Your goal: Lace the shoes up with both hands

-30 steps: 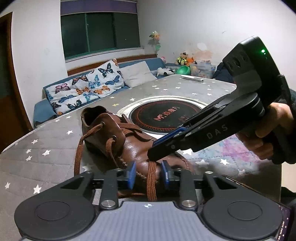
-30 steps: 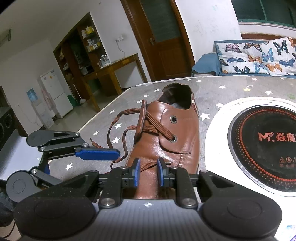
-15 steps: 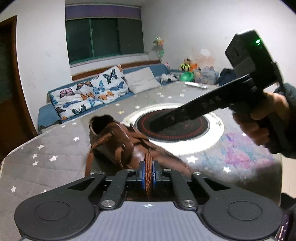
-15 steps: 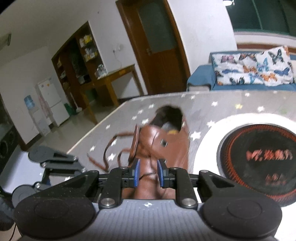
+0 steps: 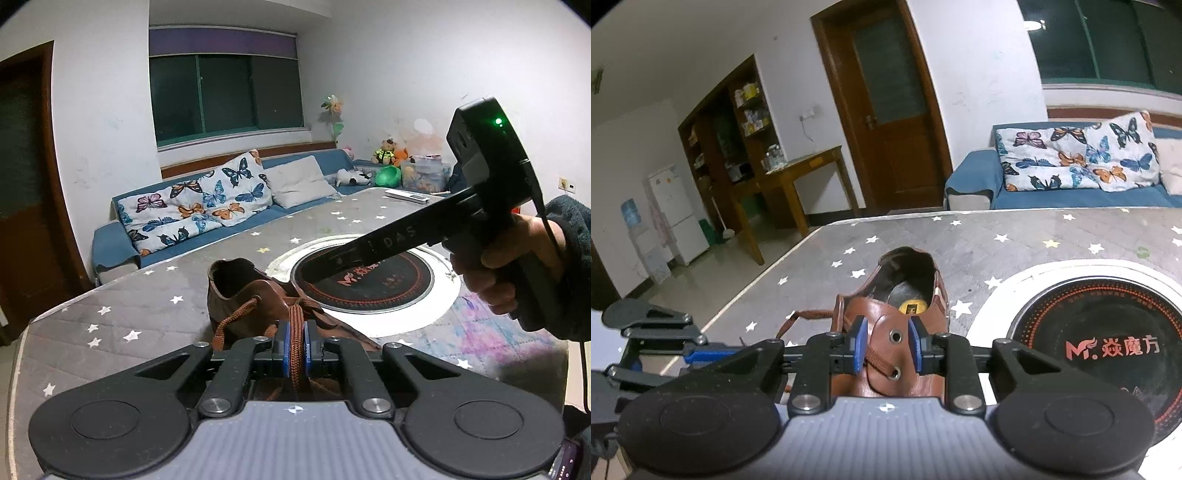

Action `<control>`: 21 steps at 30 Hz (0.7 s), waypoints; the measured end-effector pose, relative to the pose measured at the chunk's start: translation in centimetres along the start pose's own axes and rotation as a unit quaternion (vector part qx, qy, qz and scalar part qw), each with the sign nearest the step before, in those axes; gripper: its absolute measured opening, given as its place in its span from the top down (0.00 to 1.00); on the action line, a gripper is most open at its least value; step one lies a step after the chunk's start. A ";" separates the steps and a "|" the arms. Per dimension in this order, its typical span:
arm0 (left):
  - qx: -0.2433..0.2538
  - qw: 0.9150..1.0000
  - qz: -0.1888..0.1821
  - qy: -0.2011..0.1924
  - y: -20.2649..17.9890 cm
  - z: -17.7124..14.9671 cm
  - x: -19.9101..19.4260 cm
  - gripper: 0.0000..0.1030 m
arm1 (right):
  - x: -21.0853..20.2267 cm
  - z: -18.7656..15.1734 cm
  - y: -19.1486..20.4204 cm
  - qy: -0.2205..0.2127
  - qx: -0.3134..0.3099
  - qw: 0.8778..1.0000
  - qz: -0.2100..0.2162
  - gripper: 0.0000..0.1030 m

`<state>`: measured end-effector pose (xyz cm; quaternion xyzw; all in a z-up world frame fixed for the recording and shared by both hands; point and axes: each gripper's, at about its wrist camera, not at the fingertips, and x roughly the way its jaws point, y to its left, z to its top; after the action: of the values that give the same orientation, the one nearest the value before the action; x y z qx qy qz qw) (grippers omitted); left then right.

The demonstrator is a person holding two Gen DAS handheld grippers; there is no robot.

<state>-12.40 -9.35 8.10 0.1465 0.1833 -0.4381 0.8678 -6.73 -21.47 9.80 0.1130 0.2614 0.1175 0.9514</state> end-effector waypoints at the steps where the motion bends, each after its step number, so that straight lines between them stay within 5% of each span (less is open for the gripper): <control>1: -0.001 1.000 0.003 -0.001 0.1 0.0 -0.1 0.92 | 0.1 0.1 -0.1 0.000 0.003 1.000 0.000 0.77; 4: -0.006 1.000 0.024 -0.012 0.7 0.4 -0.9 0.92 | 0.2 0.1 0.0 0.001 0.002 1.000 0.002 0.77; 9: -0.009 0.991 0.126 -0.041 3.1 1.3 -3.9 0.92 | -0.1 -0.5 0.5 0.012 -0.013 1.000 0.006 0.73; 17: -0.014 0.955 0.285 -0.086 6.7 2.7 -8.8 0.92 | -0.5 -1.4 1.2 0.025 -0.028 0.999 0.018 0.72; 21: -0.016 0.940 0.325 -0.102 7.7 3.0 -10.5 0.92 | -0.4 -1.6 2.0 0.032 -0.039 0.998 0.026 0.63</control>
<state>-11.32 1.28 16.22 0.1386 0.0439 -0.1421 0.9791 -8.23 -19.43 9.24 0.0783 0.2837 0.1556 0.9430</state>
